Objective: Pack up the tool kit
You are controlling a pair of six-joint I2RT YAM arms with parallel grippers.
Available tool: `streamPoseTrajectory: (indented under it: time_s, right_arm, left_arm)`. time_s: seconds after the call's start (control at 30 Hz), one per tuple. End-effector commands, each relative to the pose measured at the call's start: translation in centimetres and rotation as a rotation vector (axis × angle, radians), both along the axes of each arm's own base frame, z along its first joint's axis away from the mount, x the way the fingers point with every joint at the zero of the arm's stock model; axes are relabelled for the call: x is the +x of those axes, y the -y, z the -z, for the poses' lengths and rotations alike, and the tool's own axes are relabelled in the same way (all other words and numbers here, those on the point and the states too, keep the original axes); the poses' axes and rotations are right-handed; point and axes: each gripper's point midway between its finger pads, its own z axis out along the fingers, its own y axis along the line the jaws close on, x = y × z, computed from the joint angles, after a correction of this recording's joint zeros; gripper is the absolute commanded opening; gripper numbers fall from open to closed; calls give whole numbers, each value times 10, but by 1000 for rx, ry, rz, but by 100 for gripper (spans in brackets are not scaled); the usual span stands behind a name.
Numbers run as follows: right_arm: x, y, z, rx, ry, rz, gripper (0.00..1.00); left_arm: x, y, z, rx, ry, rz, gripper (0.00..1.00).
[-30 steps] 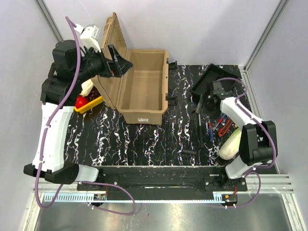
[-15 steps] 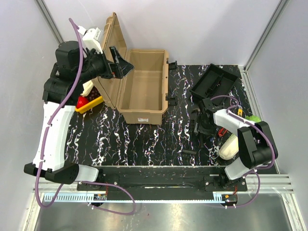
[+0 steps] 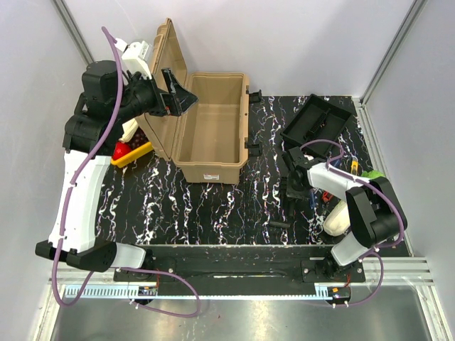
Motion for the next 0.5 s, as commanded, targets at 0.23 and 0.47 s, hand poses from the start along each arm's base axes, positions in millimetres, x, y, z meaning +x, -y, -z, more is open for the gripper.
streamPoseTrajectory:
  time_s: [0.23, 0.47]
  right_arm:
    - [21, -16, -22, 71, 100, -6, 0]
    - [36, -47, -81, 268, 241, -30, 0]
  left_arm:
    - [-4, 2, -18, -16, 68, 19, 99]
    - [-5, 1, -18, -16, 67, 14, 99]
